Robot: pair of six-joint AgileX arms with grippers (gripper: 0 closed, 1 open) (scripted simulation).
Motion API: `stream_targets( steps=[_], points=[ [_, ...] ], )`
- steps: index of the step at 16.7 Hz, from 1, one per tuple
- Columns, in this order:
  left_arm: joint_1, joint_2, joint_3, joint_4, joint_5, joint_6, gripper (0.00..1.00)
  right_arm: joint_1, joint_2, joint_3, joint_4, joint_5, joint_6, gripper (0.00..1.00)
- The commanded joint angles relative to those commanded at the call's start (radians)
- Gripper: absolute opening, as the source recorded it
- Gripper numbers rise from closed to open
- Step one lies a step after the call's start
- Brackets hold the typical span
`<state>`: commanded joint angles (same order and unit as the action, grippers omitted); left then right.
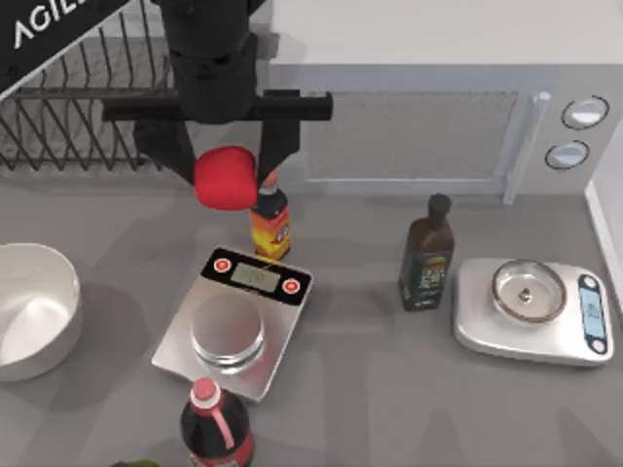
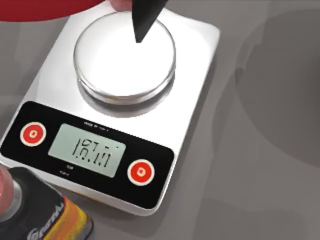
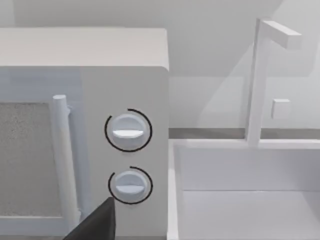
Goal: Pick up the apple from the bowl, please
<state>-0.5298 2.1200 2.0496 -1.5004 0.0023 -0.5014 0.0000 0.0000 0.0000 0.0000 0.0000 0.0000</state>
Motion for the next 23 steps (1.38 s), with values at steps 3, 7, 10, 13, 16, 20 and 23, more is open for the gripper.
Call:
stream_targets(
  steps=[3, 7, 10, 13, 16, 20, 23],
  points=[
    [-0.001, -0.007, -0.010, -0.012, 0.008, -0.008, 0.00, 0.000, 0.000, 0.000, 0.000, 0.000, 0.000, 1.00],
    [-0.038, -0.082, -0.101, 0.043, 0.052, -0.060, 0.00, 0.000, 0.000, 0.000, 0.000, 0.000, 0.000, 1.00],
    [-0.064, -0.125, -0.214, 0.190, 0.066, -0.065, 0.00, 0.000, 0.000, 0.000, 0.000, 0.000, 0.000, 1.00],
    [-0.046, -0.080, -0.347, 0.332, 0.044, -0.031, 0.00, 0.000, 0.000, 0.000, 0.000, 0.000, 0.000, 1.00],
    [-0.009, -0.001, -0.408, 0.405, 0.009, -0.001, 0.00, 0.000, 0.000, 0.000, 0.000, 0.000, 0.000, 1.00],
    [0.003, 0.021, -0.405, 0.426, 0.000, 0.004, 0.00, 0.000, 0.000, 0.000, 0.000, 0.000, 0.000, 1.00],
    [0.003, 0.021, -0.405, 0.426, 0.000, 0.004, 0.15, 0.000, 0.000, 0.000, 0.000, 0.000, 0.000, 1.00]
  ],
)
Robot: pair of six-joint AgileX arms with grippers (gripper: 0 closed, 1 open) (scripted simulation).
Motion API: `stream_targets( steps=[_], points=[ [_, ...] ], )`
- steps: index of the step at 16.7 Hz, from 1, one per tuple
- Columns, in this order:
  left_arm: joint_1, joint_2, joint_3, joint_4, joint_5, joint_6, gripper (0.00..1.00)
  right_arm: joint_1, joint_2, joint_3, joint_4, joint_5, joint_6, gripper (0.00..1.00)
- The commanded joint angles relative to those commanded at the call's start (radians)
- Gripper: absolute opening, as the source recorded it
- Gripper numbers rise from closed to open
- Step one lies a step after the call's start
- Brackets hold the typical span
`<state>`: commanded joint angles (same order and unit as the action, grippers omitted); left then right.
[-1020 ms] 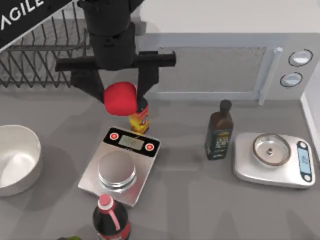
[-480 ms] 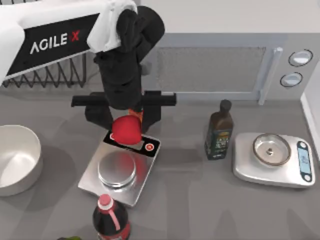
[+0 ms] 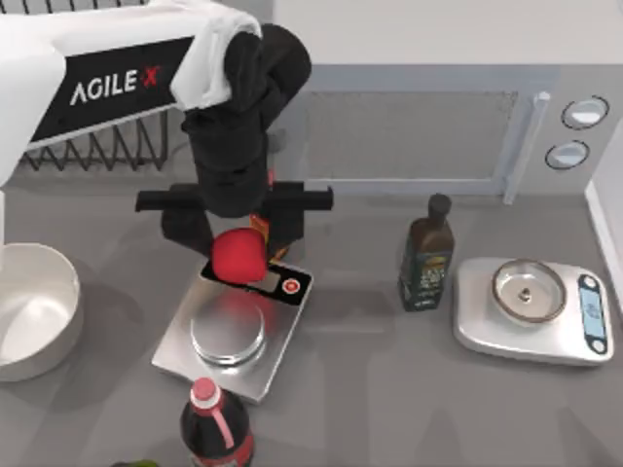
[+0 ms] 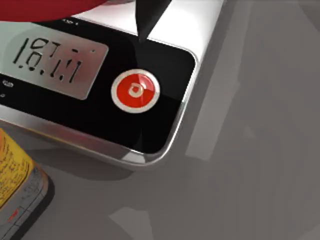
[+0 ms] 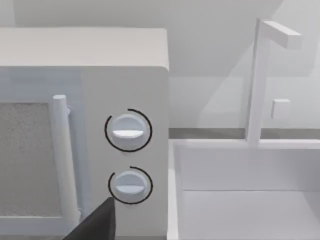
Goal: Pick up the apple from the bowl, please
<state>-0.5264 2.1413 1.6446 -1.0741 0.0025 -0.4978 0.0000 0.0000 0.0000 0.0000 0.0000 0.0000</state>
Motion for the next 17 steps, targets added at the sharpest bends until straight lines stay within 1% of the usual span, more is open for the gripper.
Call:
stream_targets(
  steps=[11, 12, 17],
  points=[
    [0.000, 0.000, 0.000, 0.000, 0.000, 0.000, 0.98, 0.000, 0.000, 0.000, 0.000, 0.000, 0.000, 1.00],
    [0.000, 0.000, 0.000, 0.000, 0.000, 0.000, 1.00, 0.000, 0.000, 0.000, 0.000, 0.000, 0.000, 1.00],
    [0.000, 0.000, 0.000, 0.000, 0.000, 0.000, 1.00, 0.000, 0.000, 0.000, 0.000, 0.000, 0.000, 1.00]
  ],
)
